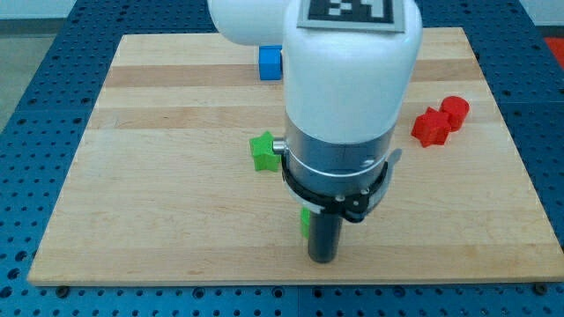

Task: Move the red circle slightly left

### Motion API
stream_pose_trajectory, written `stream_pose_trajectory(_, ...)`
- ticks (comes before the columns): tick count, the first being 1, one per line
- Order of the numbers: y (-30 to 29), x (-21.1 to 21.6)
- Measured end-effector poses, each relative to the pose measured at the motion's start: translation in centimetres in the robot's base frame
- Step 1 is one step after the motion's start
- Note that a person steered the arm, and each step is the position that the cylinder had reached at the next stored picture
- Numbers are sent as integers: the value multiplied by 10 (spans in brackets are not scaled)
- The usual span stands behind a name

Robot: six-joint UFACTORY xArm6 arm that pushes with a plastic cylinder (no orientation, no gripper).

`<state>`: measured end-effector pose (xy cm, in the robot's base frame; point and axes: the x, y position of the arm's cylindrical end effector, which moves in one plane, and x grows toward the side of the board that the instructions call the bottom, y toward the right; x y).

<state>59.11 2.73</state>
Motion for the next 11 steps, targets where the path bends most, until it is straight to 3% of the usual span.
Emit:
stream_pose_trajectory(1,0,-83)
stream_pose_trajectory(2,0,-113)
stream_pose_trajectory(4,4,-96)
stream_pose_trajectory(5,16,-59)
stream_pose_trajectory(7,151,-40)
stream_pose_trajectory(9,302,-106)
stream_pose_trajectory(10,296,-160)
stream_pose_trajectory(11,270,-183)
